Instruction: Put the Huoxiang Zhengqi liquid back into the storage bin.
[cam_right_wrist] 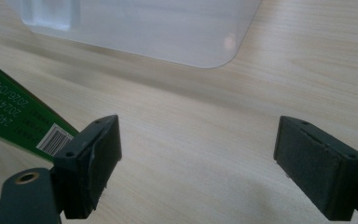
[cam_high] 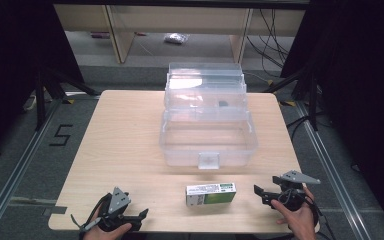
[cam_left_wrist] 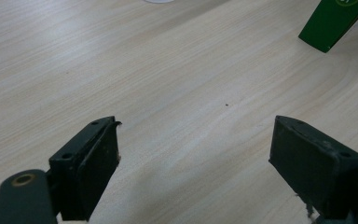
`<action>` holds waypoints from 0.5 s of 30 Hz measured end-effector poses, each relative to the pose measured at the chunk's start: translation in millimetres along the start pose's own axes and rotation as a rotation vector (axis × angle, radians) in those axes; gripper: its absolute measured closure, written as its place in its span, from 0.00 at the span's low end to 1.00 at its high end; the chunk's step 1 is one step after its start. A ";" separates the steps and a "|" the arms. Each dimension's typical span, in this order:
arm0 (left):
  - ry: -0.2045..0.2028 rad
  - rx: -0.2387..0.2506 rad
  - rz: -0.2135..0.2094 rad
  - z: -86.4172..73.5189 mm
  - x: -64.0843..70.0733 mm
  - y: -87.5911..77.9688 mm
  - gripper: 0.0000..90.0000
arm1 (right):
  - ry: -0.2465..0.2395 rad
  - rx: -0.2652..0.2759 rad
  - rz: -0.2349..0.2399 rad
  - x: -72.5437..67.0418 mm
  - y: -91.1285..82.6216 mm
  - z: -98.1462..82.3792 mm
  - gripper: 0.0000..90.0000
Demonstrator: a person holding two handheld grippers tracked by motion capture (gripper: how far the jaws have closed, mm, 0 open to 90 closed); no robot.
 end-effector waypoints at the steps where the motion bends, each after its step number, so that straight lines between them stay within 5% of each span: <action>1: 0.001 -0.011 0.004 -0.2 -0.2 -0.7 0.17 | -0.017 0.018 -0.016 -0.2 0.2 1.1 0.18; 3: 0.000 -0.015 0.001 -0.3 -0.5 -0.7 0.17 | 0.014 0.009 0.009 -5.2 0.3 0.9 0.18; 4: -0.008 -0.007 0.002 -0.1 -0.1 -0.1 0.17 | -0.023 0.019 0.000 -3.2 0.1 2.4 0.18; 5: -0.050 0.034 0.006 1.4 2.5 2.7 0.17 | 0.009 0.007 0.022 -7.6 -0.6 2.1 0.18; 15: -0.045 0.032 0.006 1.1 2.0 2.5 0.17 | -0.048 0.003 0.038 -13.0 -4.4 8.0 0.19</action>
Point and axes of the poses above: each handheld gripper's, and its own axes: y roughly forward along the jaws, z roughly out of its top, x roughly to its right, the point moved 5 cm from there along y, roughly forward along the jaws, and after that the axes turned 2 degrees about z, right-handed, at the moved point
